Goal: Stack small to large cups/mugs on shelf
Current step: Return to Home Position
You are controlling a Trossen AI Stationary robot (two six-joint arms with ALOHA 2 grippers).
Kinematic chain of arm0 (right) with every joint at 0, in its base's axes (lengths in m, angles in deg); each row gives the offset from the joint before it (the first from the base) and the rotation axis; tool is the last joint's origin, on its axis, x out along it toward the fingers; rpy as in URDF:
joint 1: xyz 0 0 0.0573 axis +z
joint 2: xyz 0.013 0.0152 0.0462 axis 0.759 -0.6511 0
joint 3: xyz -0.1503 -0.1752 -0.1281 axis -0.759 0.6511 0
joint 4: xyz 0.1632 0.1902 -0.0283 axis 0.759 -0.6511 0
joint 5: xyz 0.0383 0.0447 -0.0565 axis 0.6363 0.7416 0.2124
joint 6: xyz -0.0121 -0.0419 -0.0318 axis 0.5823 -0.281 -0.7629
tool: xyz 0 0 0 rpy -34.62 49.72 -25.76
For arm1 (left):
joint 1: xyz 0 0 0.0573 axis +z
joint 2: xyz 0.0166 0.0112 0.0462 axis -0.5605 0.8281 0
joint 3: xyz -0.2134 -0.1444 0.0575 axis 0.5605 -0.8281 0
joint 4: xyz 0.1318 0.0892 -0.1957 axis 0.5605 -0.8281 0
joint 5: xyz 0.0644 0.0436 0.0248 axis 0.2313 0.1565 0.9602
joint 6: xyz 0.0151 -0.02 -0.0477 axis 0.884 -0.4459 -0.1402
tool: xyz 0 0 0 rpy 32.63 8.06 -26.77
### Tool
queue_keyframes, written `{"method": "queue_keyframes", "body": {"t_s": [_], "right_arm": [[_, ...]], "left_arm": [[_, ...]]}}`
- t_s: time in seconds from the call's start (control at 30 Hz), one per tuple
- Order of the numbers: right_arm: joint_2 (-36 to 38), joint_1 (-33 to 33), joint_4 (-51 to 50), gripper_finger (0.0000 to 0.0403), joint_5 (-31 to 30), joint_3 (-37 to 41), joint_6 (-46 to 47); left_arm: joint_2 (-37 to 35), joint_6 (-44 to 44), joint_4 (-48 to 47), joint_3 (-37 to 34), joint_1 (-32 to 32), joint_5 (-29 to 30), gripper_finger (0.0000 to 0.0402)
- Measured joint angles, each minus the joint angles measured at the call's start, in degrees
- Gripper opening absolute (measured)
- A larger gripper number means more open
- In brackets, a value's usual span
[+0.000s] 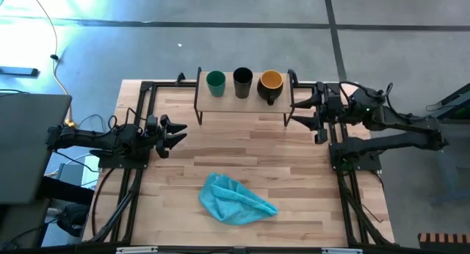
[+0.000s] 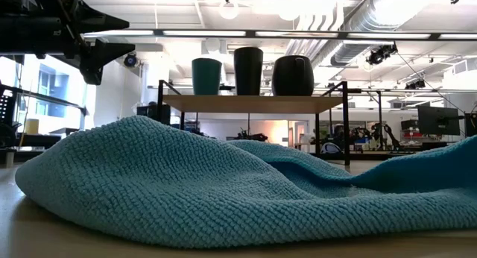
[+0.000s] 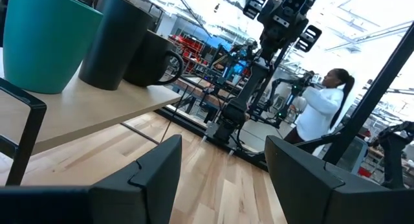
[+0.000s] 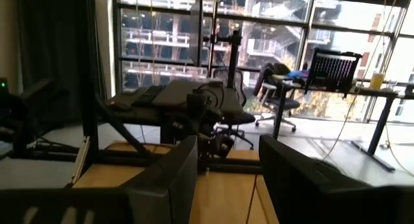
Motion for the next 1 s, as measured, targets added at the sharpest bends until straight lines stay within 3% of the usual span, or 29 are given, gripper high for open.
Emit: {"method": "queue_keyframes", "body": {"t_s": [0.17,0.37,0.57,0.77,1.0], "right_arm": [[1.25,1.45,2.51,0.0158,-2.87,4.34,1.07],[6.45,1.73,18.27,0.0158,-3.98,17.02,3.40],[11.77,1.73,24.84,0.0158,-4.33,24.74,6.29],[12.91,2.63,27.33,0.0158,-4.60,26.84,7.10],[12.37,5.52,24.05,0.0158,-9.16,26.86,6.08]], "left_arm": [[0.00,-0.02,0.04,0.00,0.00,-0.02,0.0211],[0.00,-0.44,0.07,0.00,0.00,-1.04,0.0211],[0.00,-0.48,0.07,0.00,0.00,-1.20,0.0211],[0.00,-0.48,0.07,0.00,0.00,-1.20,0.0211],[0.00,-0.48,0.05,0.00,0.00,-1.19,0.0211]]}}
